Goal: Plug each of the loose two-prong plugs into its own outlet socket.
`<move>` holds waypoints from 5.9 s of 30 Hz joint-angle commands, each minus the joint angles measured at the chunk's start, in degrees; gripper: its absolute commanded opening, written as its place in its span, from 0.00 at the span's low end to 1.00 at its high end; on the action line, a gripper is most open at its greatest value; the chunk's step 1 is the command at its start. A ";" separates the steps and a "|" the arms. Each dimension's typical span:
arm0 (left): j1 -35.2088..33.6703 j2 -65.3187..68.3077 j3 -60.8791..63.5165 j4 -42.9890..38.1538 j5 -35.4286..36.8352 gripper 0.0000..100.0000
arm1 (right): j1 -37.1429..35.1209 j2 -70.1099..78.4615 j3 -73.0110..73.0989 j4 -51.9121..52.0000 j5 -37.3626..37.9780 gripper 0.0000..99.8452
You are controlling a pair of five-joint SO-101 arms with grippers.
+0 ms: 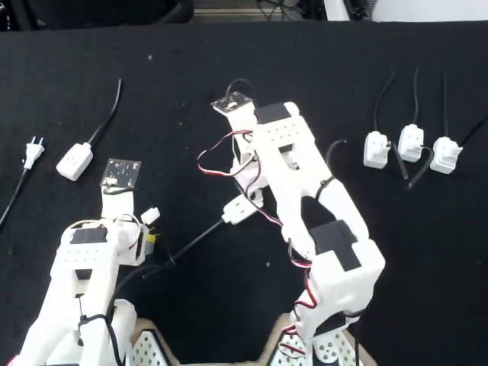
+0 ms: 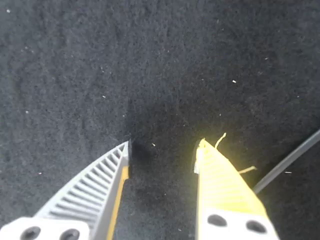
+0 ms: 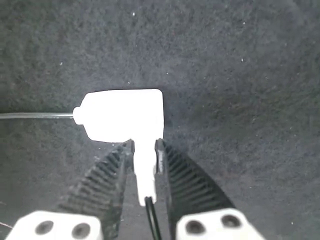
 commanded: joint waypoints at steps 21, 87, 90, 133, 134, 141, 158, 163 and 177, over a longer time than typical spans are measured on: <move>0.13 -0.09 -0.40 0.26 0.26 0.21 | -1.14 -4.26 12.97 -17.41 -0.53 0.01; 0.13 -0.09 -0.40 0.18 0.09 0.21 | -6.95 -20.26 3.21 -7.65 0.00 0.22; 0.13 -0.09 -0.40 0.18 0.00 0.21 | -6.95 -24.84 3.47 -6.33 0.00 0.22; 0.13 -0.09 -0.22 0.26 0.00 0.21 | -5.36 -12.26 22.81 -23.12 63.91 0.22; 0.13 -0.09 -0.22 0.26 0.00 0.21 | -5.27 -11.65 22.81 -23.12 63.91 0.22; 0.13 -0.09 -0.22 0.26 0.00 0.21 | -5.27 -9.54 23.69 -22.95 63.91 0.22; 0.13 -0.09 -0.22 0.26 0.00 0.21 | 5.98 -6.99 20.70 -25.14 52.04 0.01; 0.13 -0.09 -0.22 0.26 0.00 0.21 | 15.21 -15.96 20.00 -25.05 32.00 0.01; 0.13 -0.09 -0.22 0.26 0.09 0.21 | 33.85 -9.10 -0.57 -18.29 0.53 0.01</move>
